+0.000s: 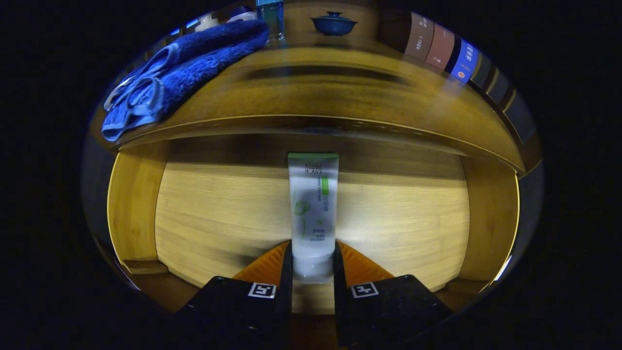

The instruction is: Pull open the drawer, take out the items inside it, and place them on the countertop above the cabinet.

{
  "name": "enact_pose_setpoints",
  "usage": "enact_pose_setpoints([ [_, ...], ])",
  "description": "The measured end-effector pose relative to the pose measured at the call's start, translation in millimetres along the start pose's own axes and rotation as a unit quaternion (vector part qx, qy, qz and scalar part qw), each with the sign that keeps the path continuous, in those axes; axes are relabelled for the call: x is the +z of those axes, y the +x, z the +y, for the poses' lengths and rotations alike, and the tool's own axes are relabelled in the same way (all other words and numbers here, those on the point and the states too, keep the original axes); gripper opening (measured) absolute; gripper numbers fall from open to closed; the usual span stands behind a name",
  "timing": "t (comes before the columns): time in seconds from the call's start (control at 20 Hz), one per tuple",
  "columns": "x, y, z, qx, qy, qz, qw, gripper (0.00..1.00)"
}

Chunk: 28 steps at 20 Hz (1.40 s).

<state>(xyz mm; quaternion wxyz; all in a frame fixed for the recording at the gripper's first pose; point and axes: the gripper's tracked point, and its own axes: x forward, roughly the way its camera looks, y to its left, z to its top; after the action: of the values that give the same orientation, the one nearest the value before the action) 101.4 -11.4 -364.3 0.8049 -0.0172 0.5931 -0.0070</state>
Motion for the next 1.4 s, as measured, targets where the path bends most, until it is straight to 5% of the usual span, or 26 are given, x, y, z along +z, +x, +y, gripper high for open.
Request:
enact_pose_setpoints([
  [0.65,-21.9,-126.9,18.1,0.079,0.026,-0.108,0.991,0.4],
  [0.9,45.8,-162.7,2.3,0.065,0.04,-0.183,0.98,0.4],
  [1.4,174.1,-87.0,-10.1,0.025,0.036,-0.159,0.986,0.4],
])
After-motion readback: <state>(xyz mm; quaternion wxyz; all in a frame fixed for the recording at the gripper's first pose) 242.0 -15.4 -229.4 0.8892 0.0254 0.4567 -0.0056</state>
